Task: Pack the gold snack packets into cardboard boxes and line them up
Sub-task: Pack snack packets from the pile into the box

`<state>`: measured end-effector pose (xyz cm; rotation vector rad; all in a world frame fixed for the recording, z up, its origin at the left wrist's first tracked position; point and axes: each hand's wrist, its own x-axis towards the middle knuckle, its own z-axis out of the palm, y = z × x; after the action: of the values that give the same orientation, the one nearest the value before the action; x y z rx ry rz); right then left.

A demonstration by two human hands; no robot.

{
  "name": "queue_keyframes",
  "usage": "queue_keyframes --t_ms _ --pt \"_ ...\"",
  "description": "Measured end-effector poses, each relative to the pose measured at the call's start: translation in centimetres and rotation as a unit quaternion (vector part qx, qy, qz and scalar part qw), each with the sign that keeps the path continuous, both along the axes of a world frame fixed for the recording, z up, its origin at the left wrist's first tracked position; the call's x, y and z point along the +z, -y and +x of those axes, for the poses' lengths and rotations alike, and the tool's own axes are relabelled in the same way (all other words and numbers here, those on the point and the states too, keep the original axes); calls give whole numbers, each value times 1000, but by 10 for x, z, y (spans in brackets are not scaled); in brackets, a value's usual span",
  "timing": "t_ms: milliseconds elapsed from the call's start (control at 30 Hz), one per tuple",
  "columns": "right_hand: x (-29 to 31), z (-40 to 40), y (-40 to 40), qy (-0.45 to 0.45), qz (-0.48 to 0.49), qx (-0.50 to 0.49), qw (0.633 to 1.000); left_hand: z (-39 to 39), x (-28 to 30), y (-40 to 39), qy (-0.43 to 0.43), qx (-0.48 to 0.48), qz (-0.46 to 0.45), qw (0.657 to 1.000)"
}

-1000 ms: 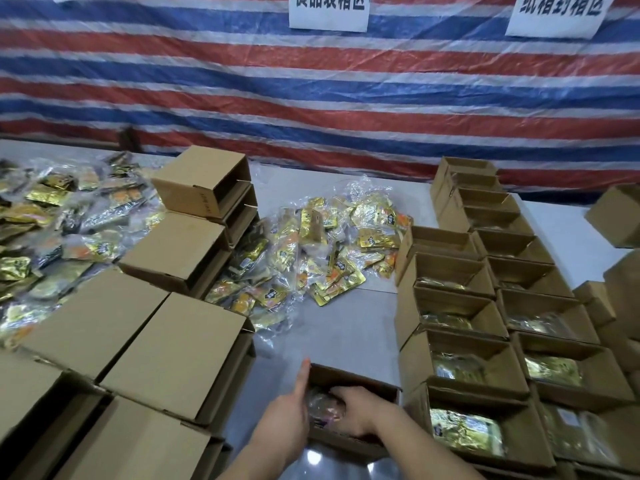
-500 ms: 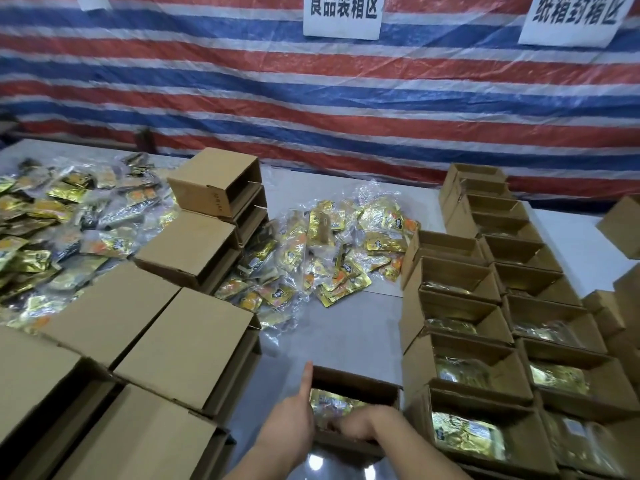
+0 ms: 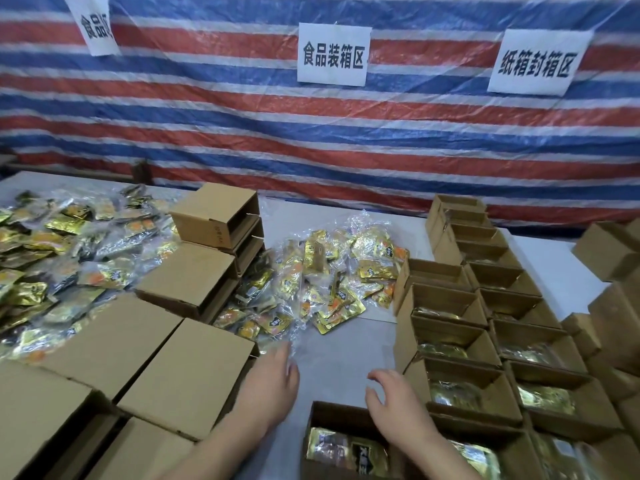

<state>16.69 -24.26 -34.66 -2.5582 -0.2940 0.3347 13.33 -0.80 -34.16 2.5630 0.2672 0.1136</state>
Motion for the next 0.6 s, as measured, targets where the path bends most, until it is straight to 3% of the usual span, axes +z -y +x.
queue_keyframes --t_ms 100,267,367,400,467,600 --pt "-6 3 6 -22 -104 38 994 14 15 -33 -13 19 77 997" --pt "-33 -11 5 -68 -209 73 973 7 9 -71 -170 11 242 955" --pt "-40 -18 4 -30 -232 58 970 -4 8 -75 -81 -19 298 951" --pt "-40 -19 2 -11 -239 51 970 -6 4 -77 -52 -11 304 951" --pt "-38 -22 0 -1 -245 44 968 -7 -2 -77 -119 12 284 951" --pt "-38 -21 -2 27 -246 49 968 -9 -10 -73 -132 22 270 954"
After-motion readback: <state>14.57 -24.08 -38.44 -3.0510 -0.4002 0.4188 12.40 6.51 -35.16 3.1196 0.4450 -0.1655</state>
